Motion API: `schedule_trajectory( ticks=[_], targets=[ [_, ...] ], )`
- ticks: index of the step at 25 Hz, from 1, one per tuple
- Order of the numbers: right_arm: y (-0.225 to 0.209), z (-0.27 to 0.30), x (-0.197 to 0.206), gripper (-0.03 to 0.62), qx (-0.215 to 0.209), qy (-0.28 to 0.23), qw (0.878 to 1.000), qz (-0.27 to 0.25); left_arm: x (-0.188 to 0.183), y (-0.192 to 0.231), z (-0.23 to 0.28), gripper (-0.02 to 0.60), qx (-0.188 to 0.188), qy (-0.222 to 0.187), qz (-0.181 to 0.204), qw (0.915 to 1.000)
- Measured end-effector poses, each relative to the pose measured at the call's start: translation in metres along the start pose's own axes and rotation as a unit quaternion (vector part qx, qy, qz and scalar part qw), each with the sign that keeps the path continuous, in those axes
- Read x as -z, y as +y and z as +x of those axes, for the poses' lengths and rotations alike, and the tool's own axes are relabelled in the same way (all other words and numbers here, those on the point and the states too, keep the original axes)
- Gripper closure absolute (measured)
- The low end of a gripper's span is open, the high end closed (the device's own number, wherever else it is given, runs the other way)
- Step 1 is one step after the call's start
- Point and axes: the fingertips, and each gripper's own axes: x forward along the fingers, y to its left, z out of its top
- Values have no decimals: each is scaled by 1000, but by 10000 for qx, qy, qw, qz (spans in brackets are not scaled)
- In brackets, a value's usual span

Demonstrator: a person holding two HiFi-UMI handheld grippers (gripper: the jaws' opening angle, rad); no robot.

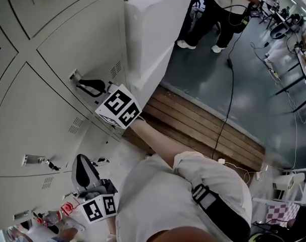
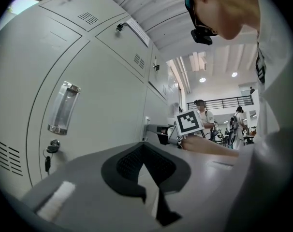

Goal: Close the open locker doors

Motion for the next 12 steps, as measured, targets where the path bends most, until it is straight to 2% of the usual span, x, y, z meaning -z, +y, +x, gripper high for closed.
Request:
schedule_trajectory(
  ticks=[7,12],
  targets=[
    [-3,-58,-23,557,428,-288,9986,-102,5,-14,-6,589,358,77,-77,9993],
    [21,-113,-42,560,529,-579,9968,-150,6,-24,-19,589,559,125,-78,9983]
  ],
)
